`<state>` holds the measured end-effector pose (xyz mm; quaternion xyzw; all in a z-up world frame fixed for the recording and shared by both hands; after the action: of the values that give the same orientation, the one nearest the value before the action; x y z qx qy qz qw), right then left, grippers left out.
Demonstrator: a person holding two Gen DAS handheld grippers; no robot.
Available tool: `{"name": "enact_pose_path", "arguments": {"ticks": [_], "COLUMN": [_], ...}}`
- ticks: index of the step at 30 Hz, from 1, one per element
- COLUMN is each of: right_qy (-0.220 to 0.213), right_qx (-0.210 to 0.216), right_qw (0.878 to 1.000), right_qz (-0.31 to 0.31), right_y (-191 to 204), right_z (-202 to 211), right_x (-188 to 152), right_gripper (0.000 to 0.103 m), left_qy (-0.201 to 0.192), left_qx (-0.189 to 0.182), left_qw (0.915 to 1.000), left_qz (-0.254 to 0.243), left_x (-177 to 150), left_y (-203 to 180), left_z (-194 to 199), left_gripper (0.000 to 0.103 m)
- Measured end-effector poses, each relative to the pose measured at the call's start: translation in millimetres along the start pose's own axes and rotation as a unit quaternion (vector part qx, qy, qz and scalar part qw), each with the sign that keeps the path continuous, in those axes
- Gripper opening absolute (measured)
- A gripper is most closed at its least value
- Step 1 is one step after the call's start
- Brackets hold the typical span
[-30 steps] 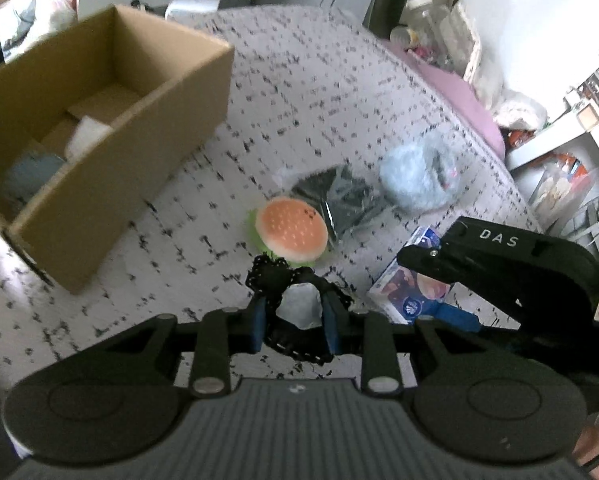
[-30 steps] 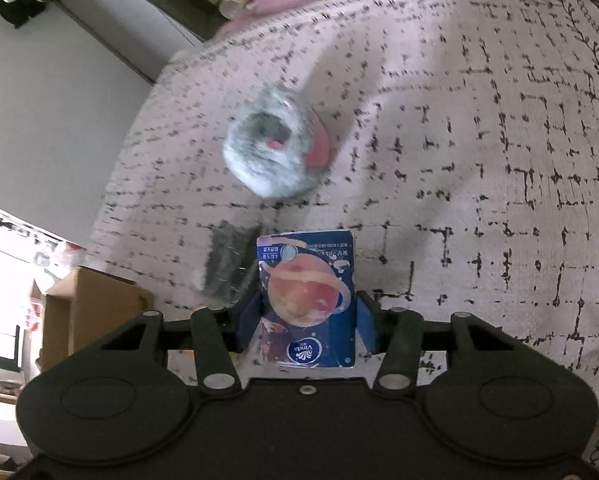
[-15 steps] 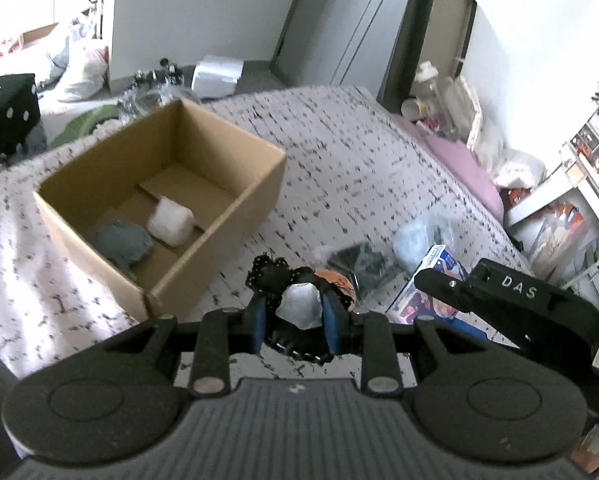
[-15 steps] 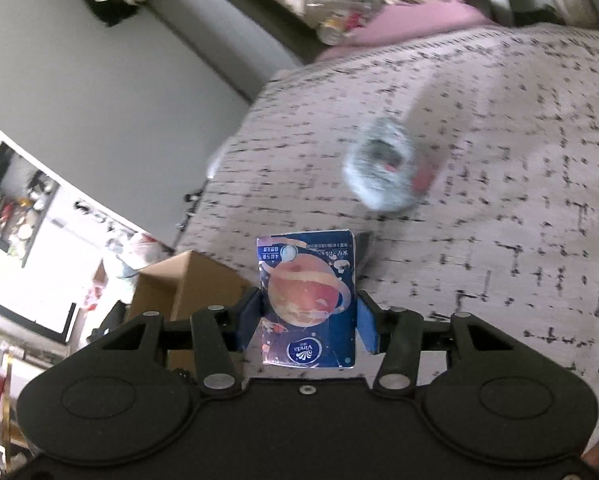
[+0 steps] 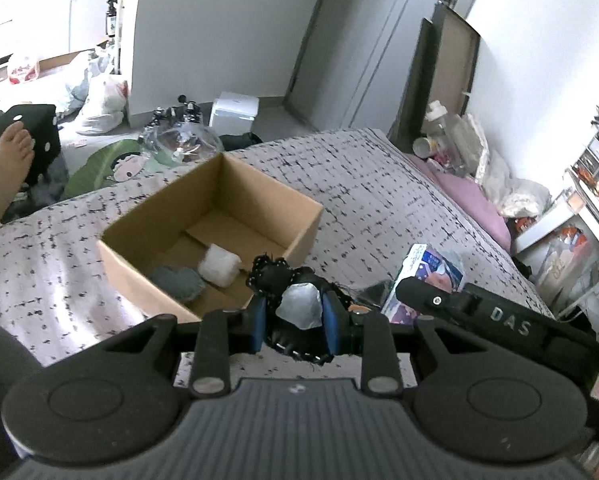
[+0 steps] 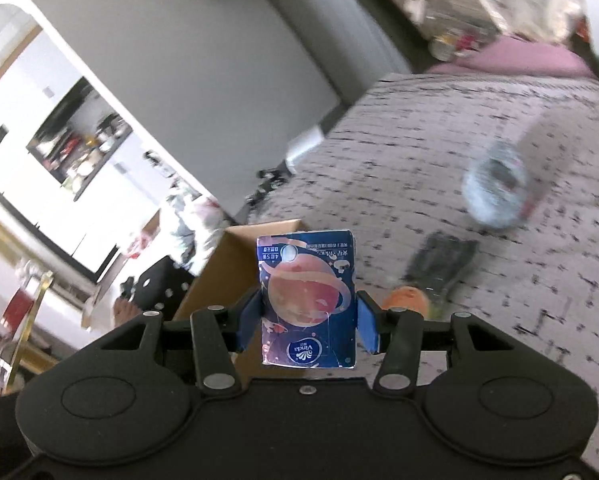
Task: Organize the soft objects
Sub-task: 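Carry the scrunchie and the tissue pack in both grippers over the box, then open the left gripper over the box while the right gripper releases the tissue pack inside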
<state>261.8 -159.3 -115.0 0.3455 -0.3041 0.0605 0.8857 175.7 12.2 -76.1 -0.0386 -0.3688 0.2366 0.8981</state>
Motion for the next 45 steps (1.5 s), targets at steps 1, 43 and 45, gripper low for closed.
{"name": "enact_pose_path", "arguments": {"ticks": [1,43,45], "right_qy": [0.0,-0.055,-0.048], "right_qx": [0.006,0.028,0.023], "right_qw": [1.0,0.998,0.998], "right_qz": [0.008,0.031,0.03], "right_y": [5,58,58], "right_z": [0,-65,-72], "right_x": [0,-12,-12], "right_gripper": [0.049,0.05,0.05], "left_qy": [-0.002,0.093,0.103], "left_qx": [0.002,-0.062,-0.069], "left_qw": [1.0,0.99,0.9886], "left_qz": [0.002,0.086,0.086], "left_x": [2,24,24], "left_y": [3,92,94], "left_z": [1,-80,-84], "left_gripper": [0.028,0.032,0.041]}}
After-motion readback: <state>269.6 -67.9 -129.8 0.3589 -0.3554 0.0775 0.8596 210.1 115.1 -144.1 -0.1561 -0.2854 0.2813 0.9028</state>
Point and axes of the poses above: each gripper's, at about its wrist camera, not at the fingertips, and z roughly against the way its jaws point, y to its left, x to its top, the point moved 4 cm from there along -z, roughly the way its jaws point, and after that the axes turned 2 degrees about x, right-handed, at the moved point
